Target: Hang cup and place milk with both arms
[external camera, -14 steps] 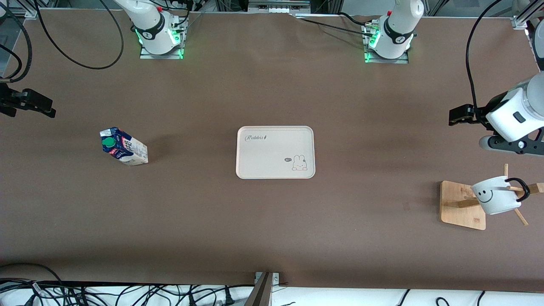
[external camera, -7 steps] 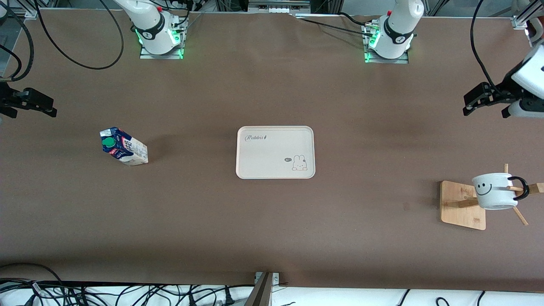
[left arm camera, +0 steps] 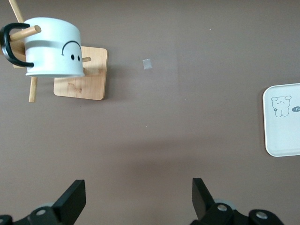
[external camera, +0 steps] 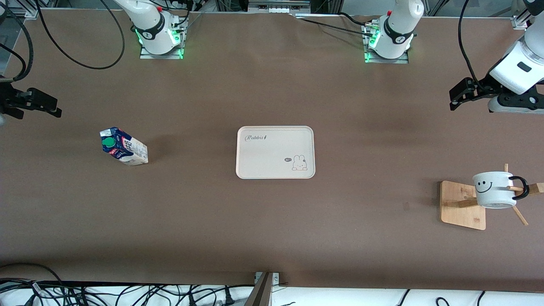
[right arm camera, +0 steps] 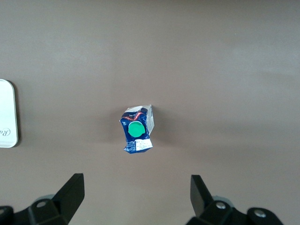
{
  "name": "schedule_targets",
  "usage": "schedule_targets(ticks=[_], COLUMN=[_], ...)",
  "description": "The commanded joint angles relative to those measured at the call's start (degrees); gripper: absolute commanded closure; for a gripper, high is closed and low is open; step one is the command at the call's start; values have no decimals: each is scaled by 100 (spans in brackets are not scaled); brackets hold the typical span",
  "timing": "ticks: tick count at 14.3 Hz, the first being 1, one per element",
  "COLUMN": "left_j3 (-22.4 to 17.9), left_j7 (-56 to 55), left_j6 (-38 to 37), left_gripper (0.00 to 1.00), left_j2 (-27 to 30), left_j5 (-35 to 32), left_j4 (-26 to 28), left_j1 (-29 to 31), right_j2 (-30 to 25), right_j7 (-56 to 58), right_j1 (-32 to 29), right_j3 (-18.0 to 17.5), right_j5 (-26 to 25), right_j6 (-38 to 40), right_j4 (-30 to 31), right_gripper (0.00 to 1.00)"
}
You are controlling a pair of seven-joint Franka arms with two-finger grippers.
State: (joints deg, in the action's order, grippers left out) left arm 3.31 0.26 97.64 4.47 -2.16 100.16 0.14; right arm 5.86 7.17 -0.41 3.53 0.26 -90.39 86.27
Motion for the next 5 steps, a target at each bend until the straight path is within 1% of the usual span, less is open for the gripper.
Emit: schedule_targets(ticks=[1,5], left_j3=[47,55], left_j7=[-44,-44], left_j6=[-70,-70], left_gripper=[0,0], left_j2=[54,1], left_j5=[-109,-118], left_j4=[30,3], left_j1=[57,56], right_j2=[21,29], right_j7=[109,127], right_j1=[-29,-29], right_j3=[7,8], right_j5=[106,106], right_j6=[100,100], right_j4=[-66,-75], right_gripper=[0,0])
